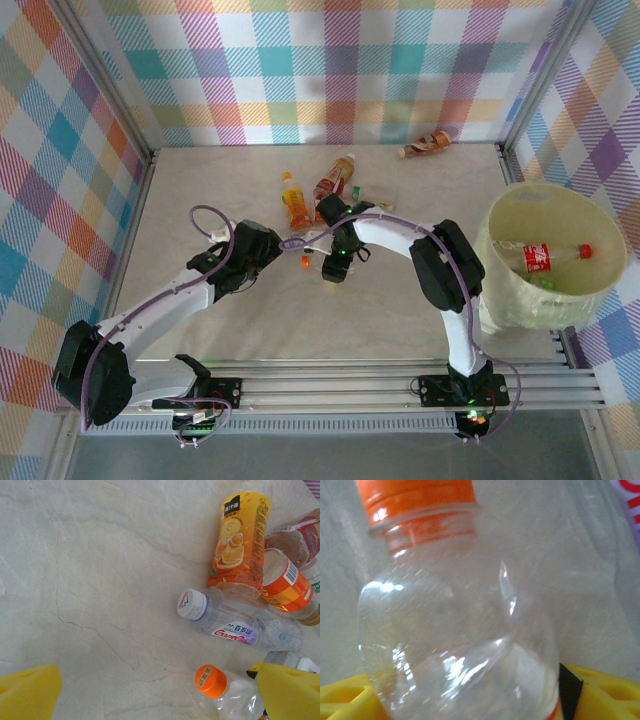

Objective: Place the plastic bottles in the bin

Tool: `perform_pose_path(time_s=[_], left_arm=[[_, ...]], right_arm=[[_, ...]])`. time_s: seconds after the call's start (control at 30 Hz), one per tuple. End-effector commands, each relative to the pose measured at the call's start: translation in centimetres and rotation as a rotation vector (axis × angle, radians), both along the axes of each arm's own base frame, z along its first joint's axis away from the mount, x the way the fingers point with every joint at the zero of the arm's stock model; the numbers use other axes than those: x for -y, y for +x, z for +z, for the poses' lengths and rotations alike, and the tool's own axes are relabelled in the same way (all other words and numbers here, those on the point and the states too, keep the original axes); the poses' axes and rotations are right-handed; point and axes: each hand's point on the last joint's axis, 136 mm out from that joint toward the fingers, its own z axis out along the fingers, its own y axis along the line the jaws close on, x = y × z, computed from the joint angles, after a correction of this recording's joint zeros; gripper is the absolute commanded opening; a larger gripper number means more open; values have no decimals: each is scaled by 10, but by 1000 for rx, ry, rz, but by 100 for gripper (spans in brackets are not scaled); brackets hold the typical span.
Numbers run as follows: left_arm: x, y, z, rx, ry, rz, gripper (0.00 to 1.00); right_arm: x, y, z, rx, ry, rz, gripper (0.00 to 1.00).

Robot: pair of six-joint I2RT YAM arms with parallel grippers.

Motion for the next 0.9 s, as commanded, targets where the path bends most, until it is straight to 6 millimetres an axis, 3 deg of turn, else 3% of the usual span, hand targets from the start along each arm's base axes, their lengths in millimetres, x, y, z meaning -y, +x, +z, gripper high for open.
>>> perform_pose_path(time_s=[0.0, 0.27, 0.5, 0.57, 0.67, 0.87], left_arm=[[-3, -4, -9, -29, 0, -1, 100], [12, 3, 12, 79, -62, -90, 100], [15, 3, 52, 244, -85, -165, 100], [19, 2, 64, 295, -116, -189, 100], [34, 3, 82, 370, -181, -261, 100], [70, 6, 106, 450, -277, -420, 100]], right_arm=[[-9, -7, 12, 8, 45, 17, 71], [-19, -10, 59, 65, 210, -70, 50], [-13, -19, 107, 124, 351, -163, 46], [-10, -20, 122, 136, 388, -207, 49], [-6, -21, 150, 171, 459, -271, 48], [15, -16, 226, 317, 631, -408, 43]])
